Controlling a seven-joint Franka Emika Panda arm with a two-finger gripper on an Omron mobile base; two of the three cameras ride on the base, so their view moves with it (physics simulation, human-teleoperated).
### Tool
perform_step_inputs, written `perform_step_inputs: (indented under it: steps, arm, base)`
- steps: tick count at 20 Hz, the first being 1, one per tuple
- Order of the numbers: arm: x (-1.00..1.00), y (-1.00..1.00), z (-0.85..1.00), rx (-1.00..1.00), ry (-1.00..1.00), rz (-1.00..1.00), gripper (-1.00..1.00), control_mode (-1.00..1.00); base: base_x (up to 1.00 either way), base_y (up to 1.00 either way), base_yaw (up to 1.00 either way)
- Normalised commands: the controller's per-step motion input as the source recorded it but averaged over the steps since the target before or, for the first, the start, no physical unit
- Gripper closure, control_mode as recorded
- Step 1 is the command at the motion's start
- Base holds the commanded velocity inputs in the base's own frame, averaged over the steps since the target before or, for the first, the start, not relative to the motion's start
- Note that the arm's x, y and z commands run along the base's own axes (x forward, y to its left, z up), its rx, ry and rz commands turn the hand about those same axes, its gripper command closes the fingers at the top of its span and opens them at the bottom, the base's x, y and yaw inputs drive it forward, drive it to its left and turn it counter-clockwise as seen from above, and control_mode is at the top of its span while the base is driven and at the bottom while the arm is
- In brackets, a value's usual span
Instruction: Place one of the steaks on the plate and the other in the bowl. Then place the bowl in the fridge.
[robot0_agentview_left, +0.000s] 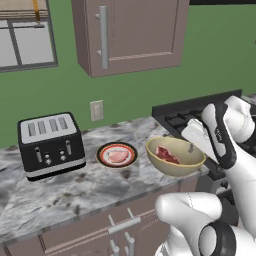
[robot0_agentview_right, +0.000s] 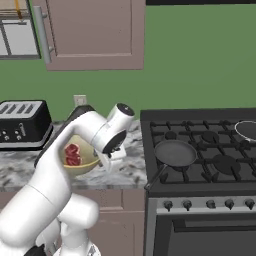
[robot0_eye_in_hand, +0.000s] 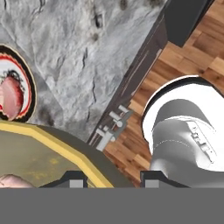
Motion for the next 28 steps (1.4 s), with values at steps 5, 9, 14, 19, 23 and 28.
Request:
perform_step_inputs:
  steps: [5,9,14,19,23,28]
  arm:
    - [0.0,0.0,0.0,-0.02,0.01,-0.01,1.0,-1.0]
    - [0.0,0.0,0.0,0.0,0.0,0.0,1.0,-1.0]
    - [-0.02,0.0,0.0,0.0,0.0,0.0,1.0,1.0]
    - [0.0,0.0,0.0,0.0,0.0,0.0,1.0,1.0]
    - [0.0,0.0,0.0,0.0,0.0,0.0,1.0,1.0]
    - [0.0,0.0,0.0,0.0,0.0,0.0,1.0,1.0]
  base:
    - [0.0,0.0,0.0]
    - [0.0,0.0,0.0]
    - [-0.25,0.06,0.0]
    - [-0.68,0.38,0.25]
    - [-0.51,0.6,0.57]
    - [-0.24,0.95,0.86]
